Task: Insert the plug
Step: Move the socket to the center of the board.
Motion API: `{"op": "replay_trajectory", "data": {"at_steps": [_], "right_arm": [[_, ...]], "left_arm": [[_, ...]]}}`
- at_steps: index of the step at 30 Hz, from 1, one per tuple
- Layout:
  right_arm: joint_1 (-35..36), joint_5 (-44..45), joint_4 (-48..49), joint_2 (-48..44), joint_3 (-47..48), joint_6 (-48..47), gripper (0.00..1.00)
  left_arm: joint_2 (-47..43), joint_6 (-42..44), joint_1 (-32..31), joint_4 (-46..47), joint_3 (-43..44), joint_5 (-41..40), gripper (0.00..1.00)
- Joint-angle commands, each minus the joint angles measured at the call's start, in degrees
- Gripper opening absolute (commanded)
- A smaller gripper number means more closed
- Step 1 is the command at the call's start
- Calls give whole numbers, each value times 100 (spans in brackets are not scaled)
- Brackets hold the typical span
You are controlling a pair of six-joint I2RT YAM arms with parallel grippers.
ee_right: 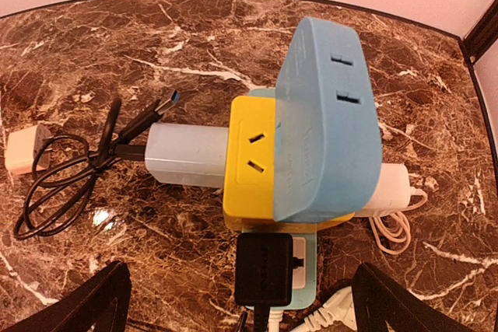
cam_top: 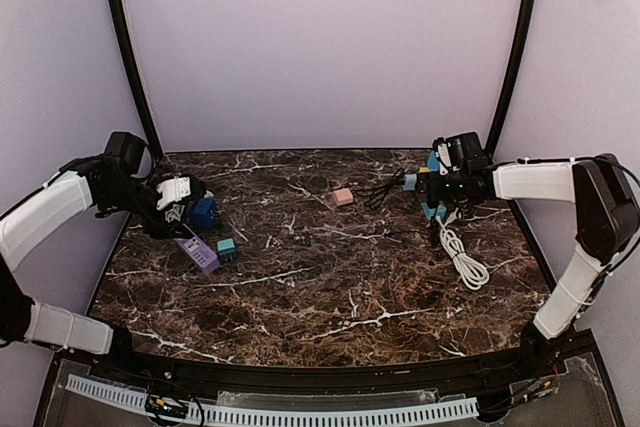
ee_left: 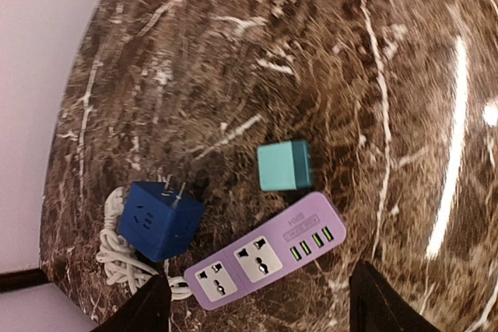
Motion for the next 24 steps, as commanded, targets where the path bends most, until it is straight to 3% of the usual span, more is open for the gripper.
{"op": "replay_trajectory", "data": {"at_steps": [1, 4, 8, 17, 21, 23, 24], "right_arm": [[60, -300, -97, -453, -211, -302, 99], [95, -303, -133, -726, -319, -401, 99], [180, -272, -102, -1108, -524, -438, 99], [441, -232, 91, -1717, -869, -436, 99], [526, -192, 119, -1872, -944, -440, 99], [540, -177, 116, -1940, -958, -429, 99], [551, -167, 118, -1971, -962, -412, 99]], "left_arm": [[1527, 3106, 36, -2563, 1094, -451, 67], [2417, 4035, -14, -2494, 1512, -556, 67], [3120, 4531, -92, -2061, 1764, -697, 67], [3952, 4716, -135, -1264, 1852, -678, 66], [4048, 4742, -147, -1266, 1632, -838, 60], [3976, 4566, -211, -1324, 1484, -825, 53], [3936, 4502, -248, -1371, 1381, -823, 44]]}}
